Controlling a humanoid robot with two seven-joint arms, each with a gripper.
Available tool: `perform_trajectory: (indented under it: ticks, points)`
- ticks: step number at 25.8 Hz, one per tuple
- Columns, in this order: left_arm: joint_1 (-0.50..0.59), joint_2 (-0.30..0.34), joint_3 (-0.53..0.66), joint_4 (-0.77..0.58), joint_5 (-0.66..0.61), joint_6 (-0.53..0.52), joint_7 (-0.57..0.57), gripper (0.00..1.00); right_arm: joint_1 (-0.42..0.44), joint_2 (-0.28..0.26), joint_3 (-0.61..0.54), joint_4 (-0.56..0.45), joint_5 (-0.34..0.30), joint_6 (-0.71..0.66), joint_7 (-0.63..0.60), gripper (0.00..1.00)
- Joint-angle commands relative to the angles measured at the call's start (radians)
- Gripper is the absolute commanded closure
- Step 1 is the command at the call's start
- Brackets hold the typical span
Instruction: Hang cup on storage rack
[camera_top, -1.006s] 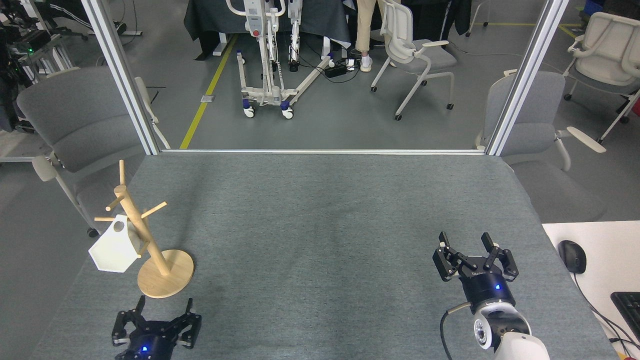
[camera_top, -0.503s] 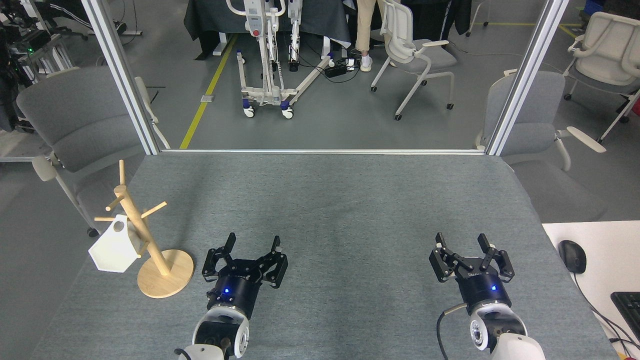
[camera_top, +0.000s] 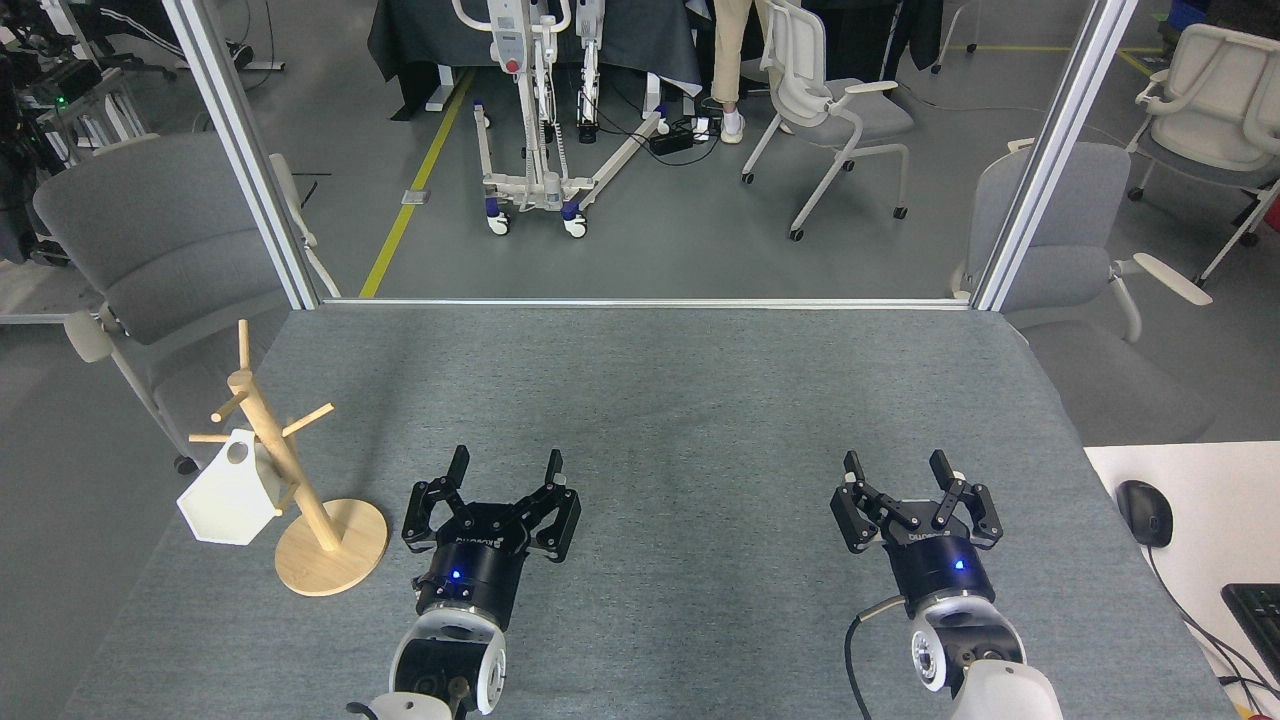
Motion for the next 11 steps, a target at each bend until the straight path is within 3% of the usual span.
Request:
perform_trajectory:
  ticks: [1,5,11]
  points:
    - [0.006,0.001,0.004,-0.001,-0.006,0.003,-0.010,0.01,0.015,0.027,0.001,-0.066,0.016,0.048,0.000,0.00]
    - [0.016,0.002,0.009,-0.002,-0.005,0.004,-0.053,0.01,0.035,0.056,0.001,-0.077,0.012,0.051,-0.012,0.00]
    - [0.022,0.002,0.009,-0.001,-0.003,0.003,-0.061,0.01,0.055,0.048,0.001,-0.086,0.022,0.053,-0.012,0.00]
